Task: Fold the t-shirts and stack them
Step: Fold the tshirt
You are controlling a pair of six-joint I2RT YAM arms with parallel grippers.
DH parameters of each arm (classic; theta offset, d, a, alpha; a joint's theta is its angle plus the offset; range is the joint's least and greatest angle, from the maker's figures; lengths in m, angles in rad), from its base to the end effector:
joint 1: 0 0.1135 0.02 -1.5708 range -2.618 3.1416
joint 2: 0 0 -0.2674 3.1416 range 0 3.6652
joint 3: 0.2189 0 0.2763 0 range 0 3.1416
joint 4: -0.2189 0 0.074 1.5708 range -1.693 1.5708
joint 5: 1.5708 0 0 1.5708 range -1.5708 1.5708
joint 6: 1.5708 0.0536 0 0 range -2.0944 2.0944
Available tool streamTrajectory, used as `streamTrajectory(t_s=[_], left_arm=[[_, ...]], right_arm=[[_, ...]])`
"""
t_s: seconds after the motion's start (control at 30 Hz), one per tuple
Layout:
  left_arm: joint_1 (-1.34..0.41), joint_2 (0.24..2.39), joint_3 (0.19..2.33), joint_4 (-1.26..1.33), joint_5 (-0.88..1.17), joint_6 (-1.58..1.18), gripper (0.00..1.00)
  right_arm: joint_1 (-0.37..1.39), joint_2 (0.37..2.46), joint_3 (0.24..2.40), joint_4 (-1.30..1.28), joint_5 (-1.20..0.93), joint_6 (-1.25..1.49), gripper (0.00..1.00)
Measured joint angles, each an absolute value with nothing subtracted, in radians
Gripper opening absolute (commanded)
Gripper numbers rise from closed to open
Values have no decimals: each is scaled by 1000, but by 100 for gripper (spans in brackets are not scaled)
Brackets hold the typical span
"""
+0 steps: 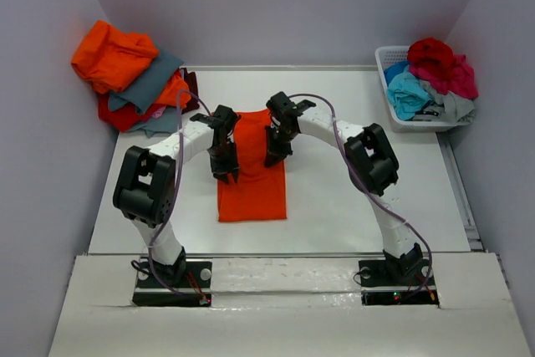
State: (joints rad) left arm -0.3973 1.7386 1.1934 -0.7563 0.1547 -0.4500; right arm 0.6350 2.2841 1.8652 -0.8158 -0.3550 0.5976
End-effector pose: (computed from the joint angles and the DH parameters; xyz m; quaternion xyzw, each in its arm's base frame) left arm 0.3289 -0.1470 0.1662 -0.0157 0.9879 -0.1248 0.0905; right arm 0.3969 0.3156 0.1435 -0.0477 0.9697 0.2372 0.0337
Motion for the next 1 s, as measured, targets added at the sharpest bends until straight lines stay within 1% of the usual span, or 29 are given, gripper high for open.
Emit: streamTrajectory(t_s=[0.17, 0.5, 0.77, 1.0], left_arm=[[-397, 1778, 1214, -746, 153, -450, 39], [-397, 1890, 1373, -740, 115, -450, 39], [-397, 1966, 1388, -740, 104, -450, 39], [-397, 1972, 1390, -741, 98, -451, 40]], right_arm=[[635, 2284, 1865, -816, -355, 597, 16], [635, 2280, 1844, -813, -344, 597, 16], [635, 2236, 1790, -812, -327, 597, 16], [635, 2191, 1747, -807, -296, 598, 16]])
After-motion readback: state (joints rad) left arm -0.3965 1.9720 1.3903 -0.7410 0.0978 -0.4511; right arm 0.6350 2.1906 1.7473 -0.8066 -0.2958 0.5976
